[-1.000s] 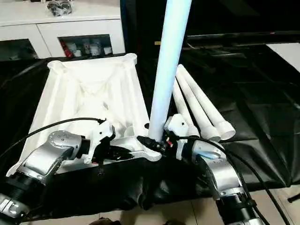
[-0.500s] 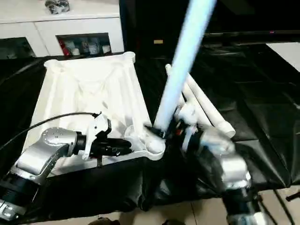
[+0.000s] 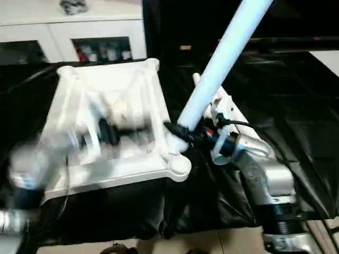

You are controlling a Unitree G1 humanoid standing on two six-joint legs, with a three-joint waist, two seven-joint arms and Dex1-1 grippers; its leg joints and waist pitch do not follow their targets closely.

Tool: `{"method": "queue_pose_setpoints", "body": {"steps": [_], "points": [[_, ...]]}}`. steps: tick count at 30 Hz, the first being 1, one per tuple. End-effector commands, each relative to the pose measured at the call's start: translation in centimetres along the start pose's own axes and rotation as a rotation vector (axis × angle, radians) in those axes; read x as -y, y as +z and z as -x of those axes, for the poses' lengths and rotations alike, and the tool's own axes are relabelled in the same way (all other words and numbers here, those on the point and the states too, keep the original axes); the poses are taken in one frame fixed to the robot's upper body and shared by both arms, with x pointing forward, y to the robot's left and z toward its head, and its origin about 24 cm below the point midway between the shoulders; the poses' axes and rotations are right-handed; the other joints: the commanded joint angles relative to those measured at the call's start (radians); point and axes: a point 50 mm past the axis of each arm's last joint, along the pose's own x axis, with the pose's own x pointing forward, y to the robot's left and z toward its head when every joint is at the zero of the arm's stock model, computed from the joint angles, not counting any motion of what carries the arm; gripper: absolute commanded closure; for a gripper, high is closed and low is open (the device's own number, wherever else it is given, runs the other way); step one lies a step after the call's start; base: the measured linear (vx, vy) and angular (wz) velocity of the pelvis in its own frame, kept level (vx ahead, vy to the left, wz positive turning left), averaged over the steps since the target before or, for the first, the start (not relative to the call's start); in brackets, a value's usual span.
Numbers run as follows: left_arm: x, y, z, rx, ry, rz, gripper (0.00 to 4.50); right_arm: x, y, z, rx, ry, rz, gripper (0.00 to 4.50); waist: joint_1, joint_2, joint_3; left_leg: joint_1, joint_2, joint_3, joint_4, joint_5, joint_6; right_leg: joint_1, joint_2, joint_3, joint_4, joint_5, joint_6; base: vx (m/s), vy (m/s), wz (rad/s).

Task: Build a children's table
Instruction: Insert table leg to table base

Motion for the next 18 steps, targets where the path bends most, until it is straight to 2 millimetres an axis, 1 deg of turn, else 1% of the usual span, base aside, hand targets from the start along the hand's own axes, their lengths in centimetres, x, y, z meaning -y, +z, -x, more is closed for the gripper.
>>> {"method": "queue_pose_setpoints", "body": {"steps": [1,2,3,4,5,6,7,8,9,10,12,13,14,18], "points": [[0.8,0.7,-1.2,0.052,-0.072,0.052,1.95,-1.1,0.7,-0.3,-0.009,0.144,-0.030,2.53,0.007,-0.019,-0.069,0.019,0.072,-0.035,-0.068,-0.232,0.046,0.042,-0.071,0.051,-0.067,-0.328,-0.225,0.000,0.000,0.00],[1.0,0.7,-1.5,0.052,-0.091,0.054,1.74,-1.2,0.6,-0.2,-0.016,0.162,-0.040,2.53,0.009,-0.020,-0.069,0.013,0.073,-0.036,-0.068,-0.214,0.052,0.044,-0.072,0.051,-0.068,-0.339,-0.208,0.000,0.000,0.00],[1.5,0.7,-2.2,0.055,-0.137,0.082,1.74,-1.3,0.6,-0.1,-0.040,0.195,-0.050,2.53,0.009,-0.025,-0.070,0.013,0.074,-0.036,-0.068,-0.208,0.053,0.042,-0.071,0.051,-0.069,-0.344,-0.200,0.000,0.000,0.00],[1.8,0.7,-2.6,0.056,-0.167,0.103,1.65,-1.5,0.5,-0.1,-0.056,0.216,-0.057,2.53,0.011,-0.026,-0.071,0.010,0.074,-0.036,-0.067,-0.190,0.056,0.044,-0.071,0.051,-0.067,-0.340,-0.193,0.000,0.000,0.00],[2.4,0.5,-3.4,0.052,-0.206,0.143,1.61,-1.7,0.4,0.0,-0.084,0.255,-0.063,2.53,0.013,-0.029,-0.073,0.012,0.073,-0.035,-0.065,-0.176,0.057,0.043,-0.072,0.052,-0.066,-0.338,-0.192,0.000,0.000,0.00],[2.8,0.2,-4.1,0.037,-0.228,0.168,1.57,-1.9,0.3,0.1,-0.111,0.288,-0.068,2.53,0.014,-0.029,-0.075,0.011,0.073,-0.034,-0.064,-0.166,0.058,0.044,-0.072,0.052,-0.066,-0.328,-0.195,0.000,0.000,0.00],[3.4,-0.4,-5.1,0.015,-0.255,0.203,1.43,-2.3,0.3,0.2,-0.152,0.345,-0.076,2.53,0.017,-0.031,-0.074,0.011,0.075,-0.034,-0.062,-0.157,0.063,0.043,-0.071,0.052,-0.067,-0.320,-0.196,0.000,0.000,0.00],[3.4,-0.4,-5.1,0.015,-0.255,0.203,1.31,-2.3,0.3,0.2,-0.152,0.345,-0.076,2.53,0.018,-0.032,-0.074,0.011,0.075,-0.034,-0.062,-0.158,0.065,0.044,-0.071,0.052,-0.068,-0.320,-0.196,0.000,0.000,0.00],[3.6,-0.5,-5.4,0.015,-0.269,0.227,1.24,-2.4,0.3,0.2,-0.160,0.359,-0.079,2.53,0.022,-0.029,-0.075,0.013,0.075,-0.034,-0.061,-0.157,0.065,0.042,-0.072,0.052,-0.068,-0.320,-0.197,0.000,0.000,0.00],[3.9,-0.6,-5.7,0.017,-0.283,0.252,1.20,-2.6,0.4,0.1,-0.176,0.380,-0.081,2.53,0.022,-0.031,-0.075,0.009,0.074,-0.035,-0.060,-0.149,0.068,0.045,-0.072,0.051,-0.066,-0.313,-0.198,0.000,0.000,0.00],[4.7,-0.8,-6.3,0.038,-0.337,0.284,1.04,-2.8,0.4,0.2,-0.208,0.420,-0.094,2.53,0.021,-0.033,-0.076,0.008,0.073,-0.035,-0.059,-0.146,0.072,0.046,-0.071,0.050,-0.067,-0.311,-0.198,0.000,0.000,0.00],[4.9,-0.6,-6.4,0.055,-0.359,0.307,0.84,-2.8,0.3,0.2,-0.220,0.427,-0.096,2.53,0.023,-0.030,-0.076,0.008,0.074,-0.036,-0.059,-0.142,0.077,0.045,-0.071,0.050,-0.067,-0.307,-0.199,0.000,0.000,0.00],[5.1,-0.5,-6.5,0.070,-0.382,0.328,0.84,-2.9,0.2,0.3,-0.233,0.432,-0.095,2.53,0.021,-0.031,-0.075,0.006,0.073,-0.036,-0.059,-0.143,0.077,0.046,-0.070,0.049,-0.067,-0.309,-0.198,0.000,0.000,0.00],[5.8,-0.4,-6.6,0.077,-0.448,0.355,0.52,-2.8,-0.1,0.4,-0.261,0.440,-0.101,2.53,0.023,-0.033,-0.075,0.010,0.074,-0.035,-0.058,-0.147,0.073,0.045,-0.070,0.048,-0.070,-0.333,-0.193,0.000,0.000,0.00]]}}
